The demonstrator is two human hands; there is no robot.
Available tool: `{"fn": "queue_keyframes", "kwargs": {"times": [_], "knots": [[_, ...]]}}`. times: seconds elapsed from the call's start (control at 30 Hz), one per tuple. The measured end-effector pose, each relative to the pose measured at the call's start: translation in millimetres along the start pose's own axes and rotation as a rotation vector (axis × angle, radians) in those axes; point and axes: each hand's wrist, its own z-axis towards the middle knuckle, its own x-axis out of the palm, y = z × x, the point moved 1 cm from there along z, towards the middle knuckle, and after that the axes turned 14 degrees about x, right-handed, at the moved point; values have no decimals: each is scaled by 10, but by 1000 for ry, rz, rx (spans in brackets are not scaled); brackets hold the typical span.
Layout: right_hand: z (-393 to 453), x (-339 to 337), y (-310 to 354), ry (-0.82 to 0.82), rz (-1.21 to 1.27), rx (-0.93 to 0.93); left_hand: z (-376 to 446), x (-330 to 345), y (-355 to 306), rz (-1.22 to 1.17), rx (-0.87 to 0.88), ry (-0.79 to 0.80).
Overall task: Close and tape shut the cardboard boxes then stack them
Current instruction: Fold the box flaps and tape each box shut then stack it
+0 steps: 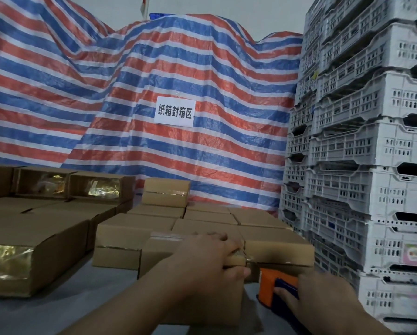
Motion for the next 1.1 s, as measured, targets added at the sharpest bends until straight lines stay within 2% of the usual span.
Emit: {"fn": "queue_keyframes", "kwargs": {"times": [0.1, 0.2, 0.23, 0.33, 0.43, 0.63, 0.8, 0.87, 0.97, 1.07, 1.1], "knots": [[37, -252, 39, -17, -17, -23, -16, -20, -30, -11, 3, -9], [143, -623, 233, -107, 301, -126, -24, -17, -41, 2, -4, -18], [173, -745, 339, -61, 500, -170, -26, -20, -44, 11, -6, -19], [234, -981, 699, 225, 1056, -215, -15, -29, -43, 17, -8, -6], [266, -928, 1039, 403, 1338, -141, 6, -23, -32, 19, -4, 9], [349, -597, 1230, 620, 1565, -22, 24, 75, 42, 9, -40, -91], [312, -332, 1148, 634, 1719, -70, 38, 90, 61, -31, -56, -117], [310, -290, 1148, 623, 1763, -76, 20, 44, 70, -174, -43, -131], [315, -221, 1141, 590, 1884, -76, -30, -70, 89, -526, 1, -217], [327, -157, 1137, 716, 1976, -86, -118, -182, 173, -782, -46, -415], [321, -153, 1138, 737, 1969, -95, -174, -208, 216, -795, -91, -482]]}}
